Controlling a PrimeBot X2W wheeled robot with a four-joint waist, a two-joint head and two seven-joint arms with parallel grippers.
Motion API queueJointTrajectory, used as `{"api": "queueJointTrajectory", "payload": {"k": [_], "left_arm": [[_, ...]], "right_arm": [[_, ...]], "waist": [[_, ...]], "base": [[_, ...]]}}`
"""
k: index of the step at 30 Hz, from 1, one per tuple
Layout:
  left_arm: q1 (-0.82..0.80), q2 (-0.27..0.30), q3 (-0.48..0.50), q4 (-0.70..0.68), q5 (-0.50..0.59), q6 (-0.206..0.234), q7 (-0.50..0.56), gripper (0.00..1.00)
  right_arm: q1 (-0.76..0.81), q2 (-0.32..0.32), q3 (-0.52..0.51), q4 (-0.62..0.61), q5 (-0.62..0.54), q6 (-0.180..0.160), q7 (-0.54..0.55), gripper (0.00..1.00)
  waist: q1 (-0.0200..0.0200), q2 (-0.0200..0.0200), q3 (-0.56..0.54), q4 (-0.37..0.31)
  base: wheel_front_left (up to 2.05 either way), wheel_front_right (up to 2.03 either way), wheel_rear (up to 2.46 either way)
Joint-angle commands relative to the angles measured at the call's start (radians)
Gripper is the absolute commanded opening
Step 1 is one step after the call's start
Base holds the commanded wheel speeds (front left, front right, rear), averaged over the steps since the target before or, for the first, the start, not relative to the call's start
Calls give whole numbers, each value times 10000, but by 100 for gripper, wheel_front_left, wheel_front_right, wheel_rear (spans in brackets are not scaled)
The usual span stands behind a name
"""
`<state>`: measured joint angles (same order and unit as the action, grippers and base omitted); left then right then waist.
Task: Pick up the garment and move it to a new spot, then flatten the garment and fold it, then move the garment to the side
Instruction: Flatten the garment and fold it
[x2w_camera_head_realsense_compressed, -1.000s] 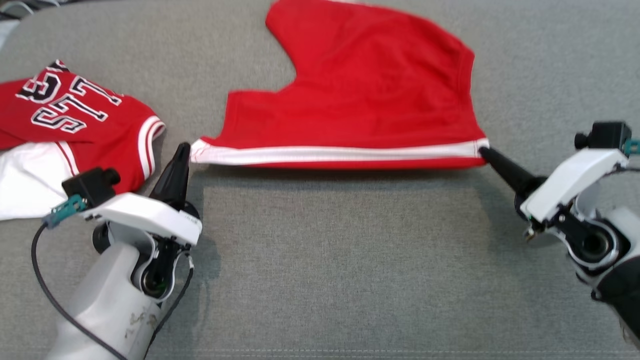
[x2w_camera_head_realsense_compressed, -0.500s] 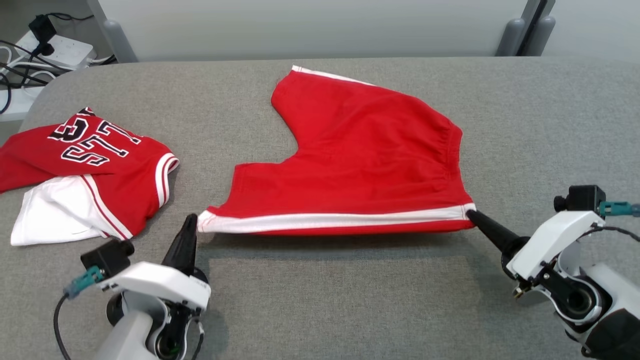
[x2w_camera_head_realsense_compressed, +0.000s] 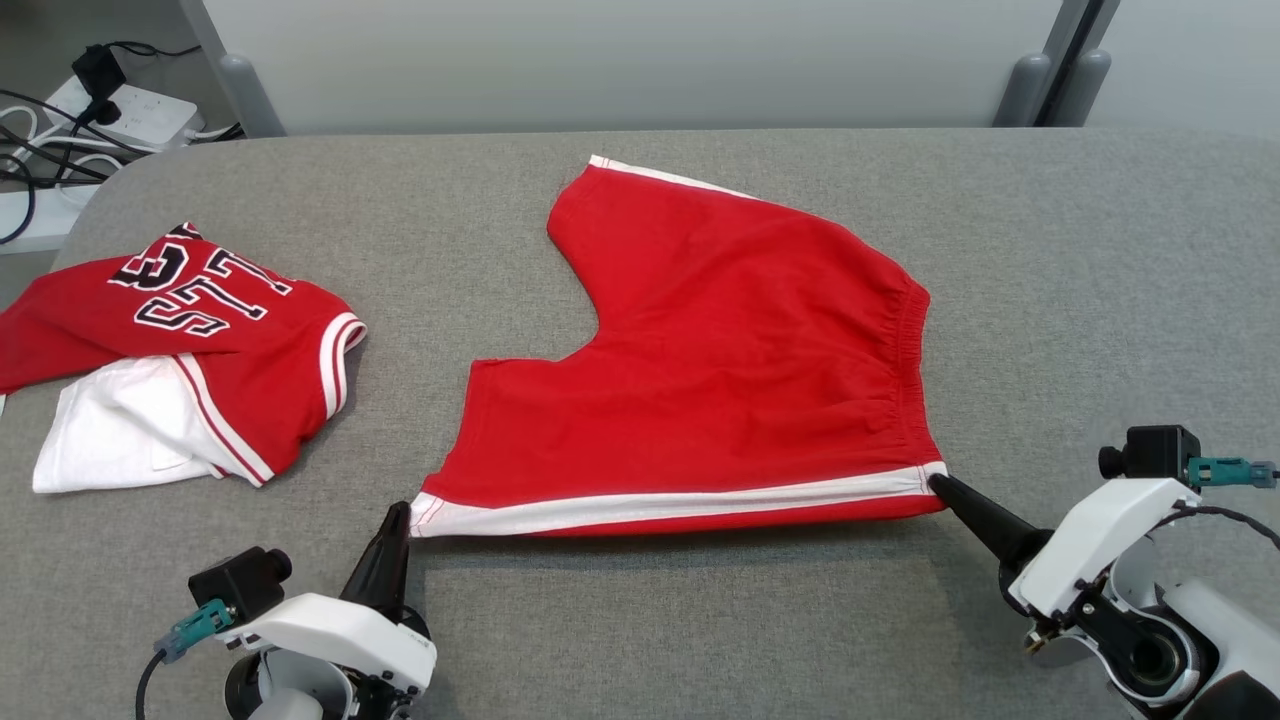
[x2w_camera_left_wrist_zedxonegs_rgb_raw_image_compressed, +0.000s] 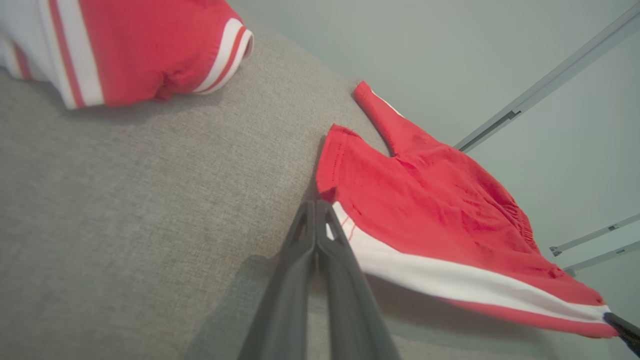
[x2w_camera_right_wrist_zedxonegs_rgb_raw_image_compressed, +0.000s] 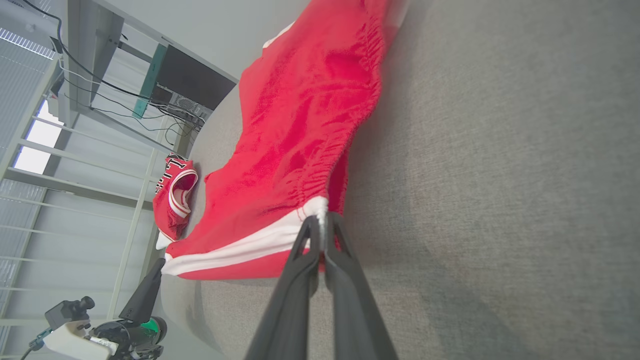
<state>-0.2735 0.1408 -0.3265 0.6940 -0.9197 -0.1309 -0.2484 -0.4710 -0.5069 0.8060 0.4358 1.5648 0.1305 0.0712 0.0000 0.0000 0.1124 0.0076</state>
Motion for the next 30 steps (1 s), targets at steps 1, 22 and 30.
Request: {"api": "queueJointTrajectory", "payload": {"k": [1, 22, 30], "left_arm": [[-194, 229, 357, -87, 224, 2, -133, 40], [450, -542, 3232, -1288, 4794, 212, -133, 100], [993, -809, 3874, -2405, 6268, 207, -133, 100]], "right_arm": [[157, -247, 69, -70, -278, 2, -353, 100], [-51, 834, -3372, 1213, -7012, 2, -3326, 100], [1230, 2045, -5477, 132, -9874, 2, -3328, 100]], "waist": [[0, 0, 44, -3], [0, 0, -419, -104], [0, 0, -755, -112]], "base": [[0, 0, 0], [0, 0, 0], [0, 0, 0]]}}
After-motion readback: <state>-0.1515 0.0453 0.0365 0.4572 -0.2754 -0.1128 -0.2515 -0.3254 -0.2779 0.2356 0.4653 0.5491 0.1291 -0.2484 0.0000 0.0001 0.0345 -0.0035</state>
